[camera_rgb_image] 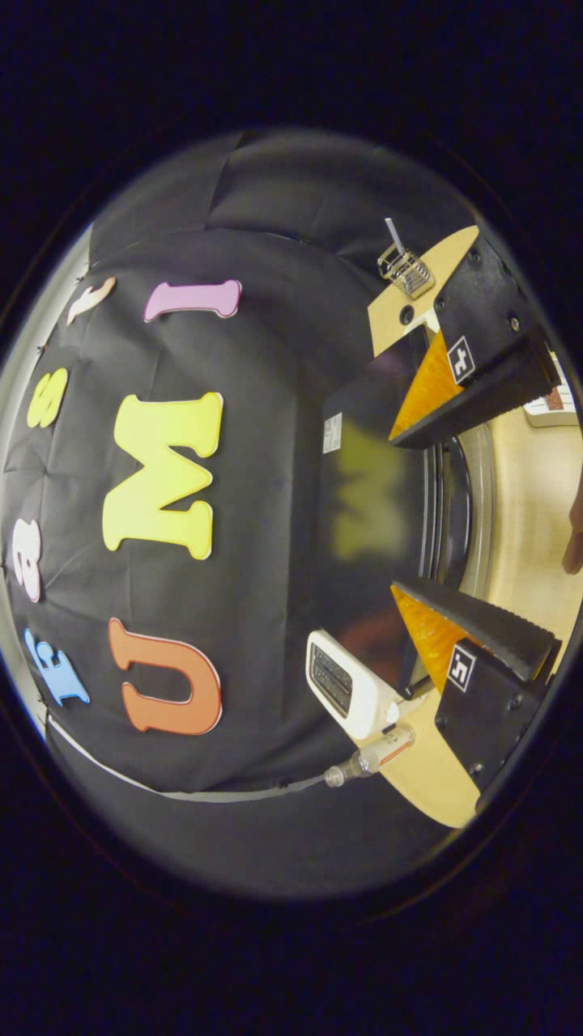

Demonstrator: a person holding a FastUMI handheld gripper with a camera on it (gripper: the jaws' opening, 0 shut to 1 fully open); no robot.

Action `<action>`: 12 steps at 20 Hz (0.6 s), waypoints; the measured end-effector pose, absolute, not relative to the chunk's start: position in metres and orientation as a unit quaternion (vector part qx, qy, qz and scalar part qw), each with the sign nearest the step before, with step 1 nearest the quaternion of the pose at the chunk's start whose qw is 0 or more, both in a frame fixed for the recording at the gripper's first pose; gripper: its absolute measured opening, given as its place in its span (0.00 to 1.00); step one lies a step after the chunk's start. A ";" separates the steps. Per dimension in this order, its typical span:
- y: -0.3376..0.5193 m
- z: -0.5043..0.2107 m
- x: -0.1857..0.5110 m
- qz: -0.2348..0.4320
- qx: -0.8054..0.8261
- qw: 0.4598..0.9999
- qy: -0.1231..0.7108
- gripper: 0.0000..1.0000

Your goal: Open the toaster oven, put the food inside, and close the toaster oven door.

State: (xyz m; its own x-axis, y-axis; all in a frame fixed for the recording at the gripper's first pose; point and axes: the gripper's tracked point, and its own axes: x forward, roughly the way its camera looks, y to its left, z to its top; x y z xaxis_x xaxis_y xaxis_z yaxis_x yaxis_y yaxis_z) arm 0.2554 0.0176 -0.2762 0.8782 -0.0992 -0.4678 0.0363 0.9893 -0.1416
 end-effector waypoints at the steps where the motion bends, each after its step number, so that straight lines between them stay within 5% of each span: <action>1: 0.018 -0.284 0.258 -0.035 -0.069 0.963 0.259 1.00; 12: 0.011 -0.305 0.233 -0.013 -0.037 0.947 0.319 1.00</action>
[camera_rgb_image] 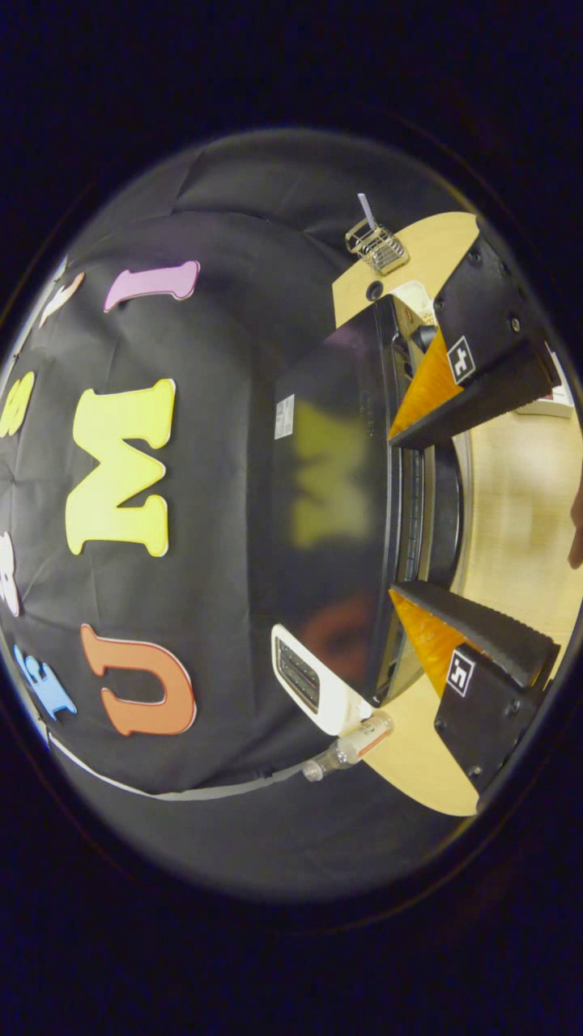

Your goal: Open the toaster oven, put the food inside, and close the toaster oven door.

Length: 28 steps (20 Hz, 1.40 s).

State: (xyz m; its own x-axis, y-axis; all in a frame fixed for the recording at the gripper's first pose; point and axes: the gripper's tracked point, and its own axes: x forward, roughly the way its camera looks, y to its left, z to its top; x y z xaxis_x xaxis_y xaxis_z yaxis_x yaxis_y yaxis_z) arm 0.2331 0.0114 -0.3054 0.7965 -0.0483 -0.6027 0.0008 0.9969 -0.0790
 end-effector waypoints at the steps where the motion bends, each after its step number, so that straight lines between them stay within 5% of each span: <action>1: 0.012 -0.307 0.228 -0.013 -0.040 0.946 0.321 1.00; 28: 0.016 -0.415 0.084 0.006 -0.054 0.927 0.371 1.00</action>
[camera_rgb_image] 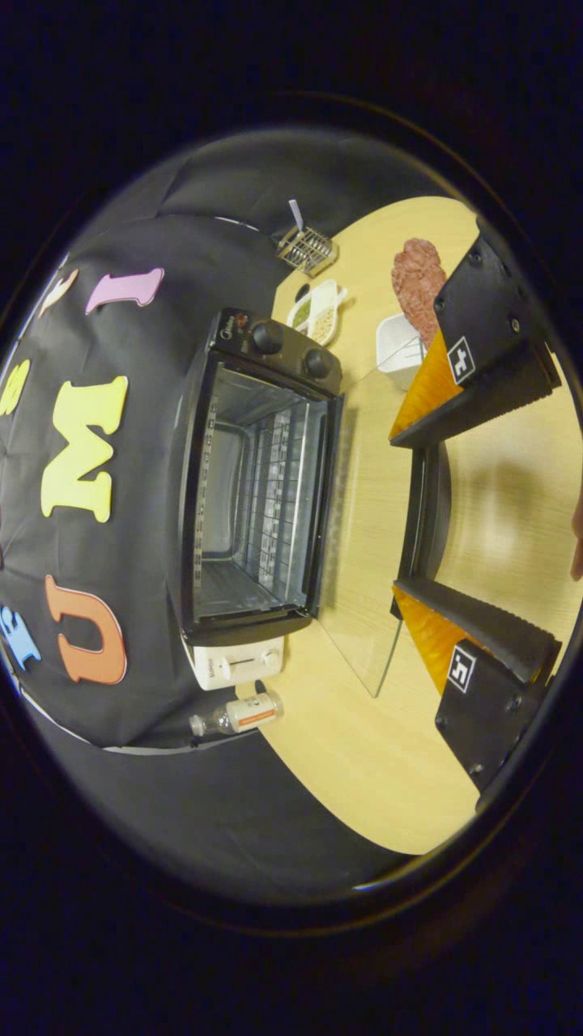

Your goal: Open the toaster oven, put the food inside, and close the toaster oven door.

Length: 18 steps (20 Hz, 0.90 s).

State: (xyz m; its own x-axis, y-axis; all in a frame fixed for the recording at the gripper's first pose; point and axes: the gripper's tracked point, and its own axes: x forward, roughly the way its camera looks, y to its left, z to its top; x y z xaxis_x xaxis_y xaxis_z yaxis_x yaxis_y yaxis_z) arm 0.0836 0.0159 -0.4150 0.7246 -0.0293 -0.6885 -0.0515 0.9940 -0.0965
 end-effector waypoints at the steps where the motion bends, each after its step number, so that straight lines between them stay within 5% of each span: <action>1: 0.019 -0.423 0.081 0.011 -0.048 0.924 0.379 1.00; 18: 0.024 -0.417 0.056 0.050 -0.035 0.919 0.389 1.00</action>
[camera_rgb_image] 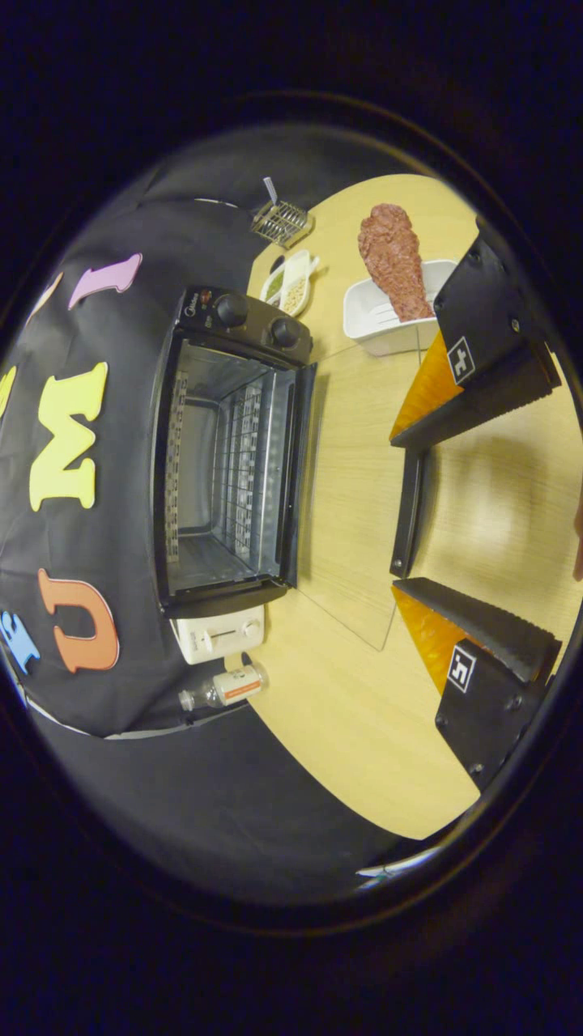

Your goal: Open the toaster oven, put the food inside, and close the toaster oven door.

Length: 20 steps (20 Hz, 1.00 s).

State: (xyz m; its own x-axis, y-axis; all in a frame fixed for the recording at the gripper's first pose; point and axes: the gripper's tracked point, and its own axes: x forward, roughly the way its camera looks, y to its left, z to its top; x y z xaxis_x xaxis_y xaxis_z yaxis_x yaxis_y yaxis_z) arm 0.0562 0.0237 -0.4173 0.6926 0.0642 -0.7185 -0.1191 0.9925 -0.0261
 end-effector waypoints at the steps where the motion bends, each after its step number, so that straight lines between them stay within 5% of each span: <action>1: 0.020 -0.408 0.056 0.054 -0.038 0.921 0.383 1.00; 12: -0.085 -0.325 0.062 0.019 -0.006 0.931 0.364 1.00; 20: -0.178 -0.337 0.067 -0.021 0.049 0.906 0.421 0.98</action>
